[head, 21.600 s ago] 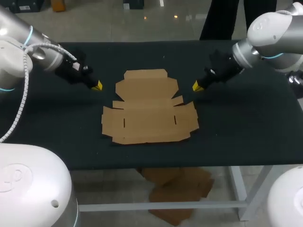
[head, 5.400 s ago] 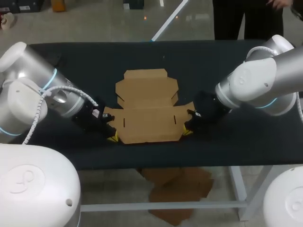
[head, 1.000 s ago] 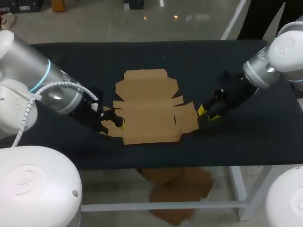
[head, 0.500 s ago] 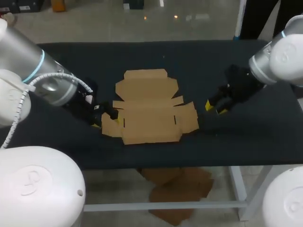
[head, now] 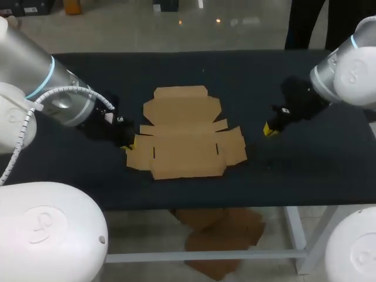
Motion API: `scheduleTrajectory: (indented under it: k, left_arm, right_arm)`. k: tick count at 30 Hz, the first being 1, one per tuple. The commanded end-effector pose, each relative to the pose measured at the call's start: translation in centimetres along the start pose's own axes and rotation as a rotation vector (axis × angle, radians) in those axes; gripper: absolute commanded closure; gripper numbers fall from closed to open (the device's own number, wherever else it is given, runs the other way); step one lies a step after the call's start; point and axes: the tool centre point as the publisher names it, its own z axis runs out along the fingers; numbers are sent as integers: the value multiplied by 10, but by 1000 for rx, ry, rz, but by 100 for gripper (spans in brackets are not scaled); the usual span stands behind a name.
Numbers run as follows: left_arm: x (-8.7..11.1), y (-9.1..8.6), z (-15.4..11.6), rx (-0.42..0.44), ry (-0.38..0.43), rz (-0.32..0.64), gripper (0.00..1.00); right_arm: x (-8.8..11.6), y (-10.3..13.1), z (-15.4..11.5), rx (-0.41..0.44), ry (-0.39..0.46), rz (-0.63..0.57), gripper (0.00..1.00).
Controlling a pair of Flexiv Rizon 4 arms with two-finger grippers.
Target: Assemble the packaging by folding the flat box into shape, placing the metal phone stand inside, and closing the box properly
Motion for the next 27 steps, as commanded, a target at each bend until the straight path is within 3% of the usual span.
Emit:
scheduleTrajectory:
  k: [1, 9, 14, 27]
  left_arm:
    - [-3, -13, 3, -8, -5, -2, 100]
    - [-26, -40, 8, 4, 22, -23, 100]
    - [-37, -54, 8, -7, 66, -10, 100]
    - [-37, -54, 8, -7, 66, -10, 100]
  right_arm:
    - [-2, 9, 2, 3, -15, -1, 100]
    - [-4, 36, 4, 7, -51, -27, 100]
    - [-7, 56, 7, 14, -18, -35, 100]
    - [-7, 56, 7, 14, -18, -35, 100]
